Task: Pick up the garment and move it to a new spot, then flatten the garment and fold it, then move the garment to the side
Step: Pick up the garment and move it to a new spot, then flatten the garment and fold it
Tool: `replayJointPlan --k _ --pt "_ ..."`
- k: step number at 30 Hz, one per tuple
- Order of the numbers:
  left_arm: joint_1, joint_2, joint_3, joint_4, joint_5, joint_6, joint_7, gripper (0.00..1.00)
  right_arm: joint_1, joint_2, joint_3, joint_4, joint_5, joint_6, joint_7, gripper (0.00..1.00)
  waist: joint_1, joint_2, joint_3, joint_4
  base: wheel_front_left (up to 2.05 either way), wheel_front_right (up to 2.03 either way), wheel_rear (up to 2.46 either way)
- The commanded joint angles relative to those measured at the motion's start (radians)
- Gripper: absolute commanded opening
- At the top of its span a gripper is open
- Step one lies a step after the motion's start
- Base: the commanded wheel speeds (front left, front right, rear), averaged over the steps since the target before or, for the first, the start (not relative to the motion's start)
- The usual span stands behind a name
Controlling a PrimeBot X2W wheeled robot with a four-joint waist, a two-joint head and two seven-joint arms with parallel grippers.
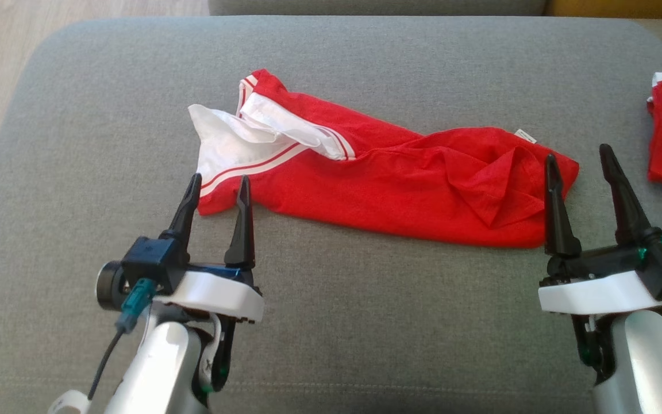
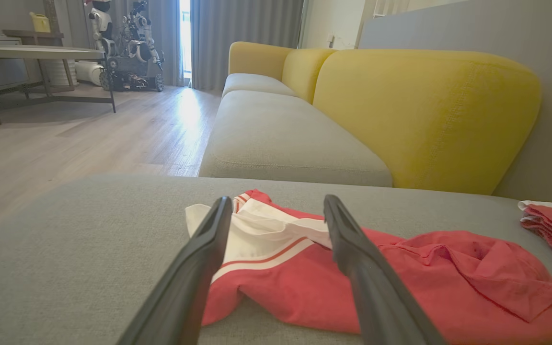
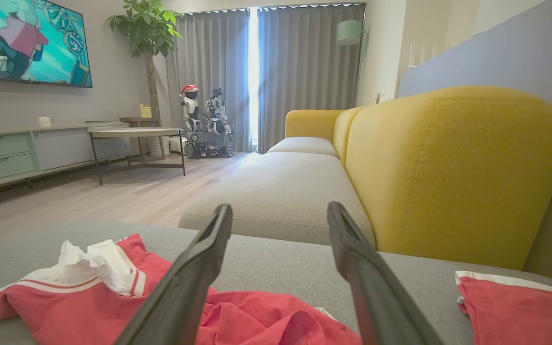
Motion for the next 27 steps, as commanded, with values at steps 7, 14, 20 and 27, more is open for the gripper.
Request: replayJointPlan --k 7,14,20,27 --pt "-0.027 -0.016 0.084 -0.024 0.036 -0.040 -0.005 1.00 -0.015 0.002 0.035 -0.019 0.006 -0.001 -0.001 1.00 0.0000 -0.0001 -0.005 -0.013 0.00 0.00 0.00" --pt "-0.027 -0.021 0.104 0.000 0.052 -0.063 -0.005 1.00 -0.017 0.004 0.042 -0.015 0.008 -0.001 -0.001 1.00 0.0000 -0.0001 -0.001 -0.025 0.00 0.00 0.00" --pt "-0.048 -0.022 0.095 0.046 0.074 -0.082 -0.005 1.00 -0.025 0.003 0.054 -0.016 0.009 -0.001 -0.001 1.00 0.0000 -0.0001 0.024 -0.040 0.00 0.00 0.00" --pt "-0.156 -0.010 0.048 0.172 0.149 -0.115 -0.005 1.00 -0.047 -0.002 0.064 -0.021 0.011 -0.001 -0.001 1.00 0.0000 -0.0001 0.092 -0.078 0.00 0.00 0.00"
